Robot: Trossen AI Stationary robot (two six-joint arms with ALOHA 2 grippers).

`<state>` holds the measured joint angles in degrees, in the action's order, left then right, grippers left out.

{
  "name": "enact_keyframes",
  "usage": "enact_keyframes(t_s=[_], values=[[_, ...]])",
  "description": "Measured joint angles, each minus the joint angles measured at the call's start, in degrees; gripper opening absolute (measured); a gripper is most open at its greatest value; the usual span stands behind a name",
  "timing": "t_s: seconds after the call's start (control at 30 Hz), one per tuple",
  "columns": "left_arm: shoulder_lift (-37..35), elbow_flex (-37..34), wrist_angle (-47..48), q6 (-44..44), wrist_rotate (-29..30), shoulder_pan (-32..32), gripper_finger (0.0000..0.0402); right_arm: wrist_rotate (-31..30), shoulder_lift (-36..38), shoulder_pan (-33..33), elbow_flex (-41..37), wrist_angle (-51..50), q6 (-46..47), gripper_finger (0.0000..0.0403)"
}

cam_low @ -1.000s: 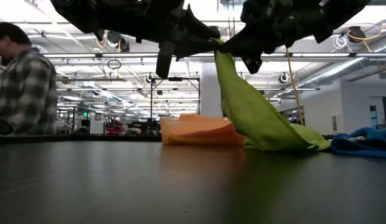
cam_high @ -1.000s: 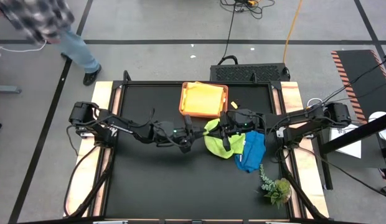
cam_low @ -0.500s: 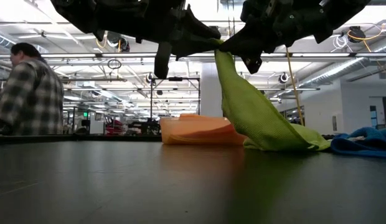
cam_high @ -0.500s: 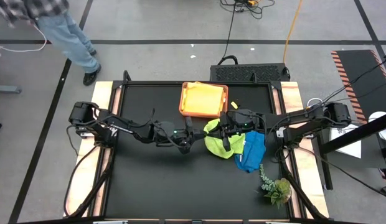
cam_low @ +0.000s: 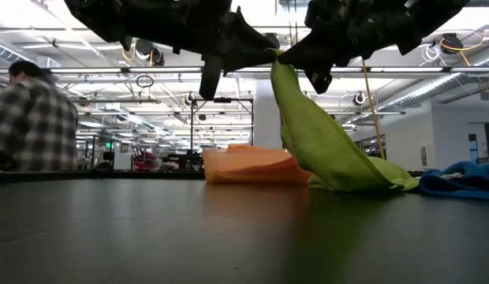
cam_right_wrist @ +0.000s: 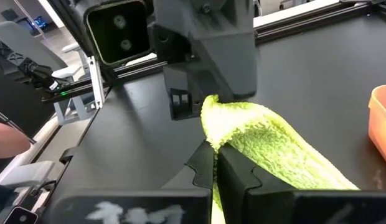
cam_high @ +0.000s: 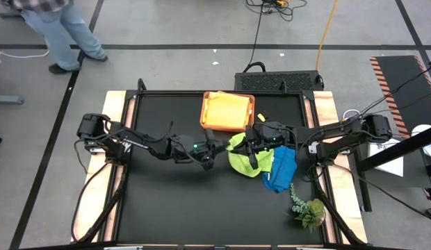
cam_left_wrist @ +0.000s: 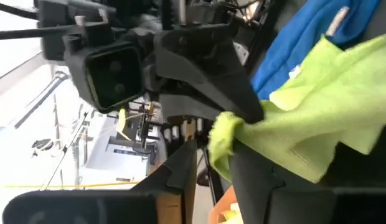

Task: Fold microfiber towels
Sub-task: Fold the green towel

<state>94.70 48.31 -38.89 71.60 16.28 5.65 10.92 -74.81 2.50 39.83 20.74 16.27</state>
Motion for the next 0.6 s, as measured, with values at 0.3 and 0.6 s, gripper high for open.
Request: enact_keyframes(t_s=[0.3,0.6], values=[[0.0,0.0,-0.4,0.2,-3.4,0.0,0.0058,0.0,0.0,0.0,0.0,0.0,0.0,0.0],[-0.7,0.0,-2.9,3.5,2.4,1.3,0.0004,2.8,0.0,-0.5,0.0,-4.3,0.2,0.0063]])
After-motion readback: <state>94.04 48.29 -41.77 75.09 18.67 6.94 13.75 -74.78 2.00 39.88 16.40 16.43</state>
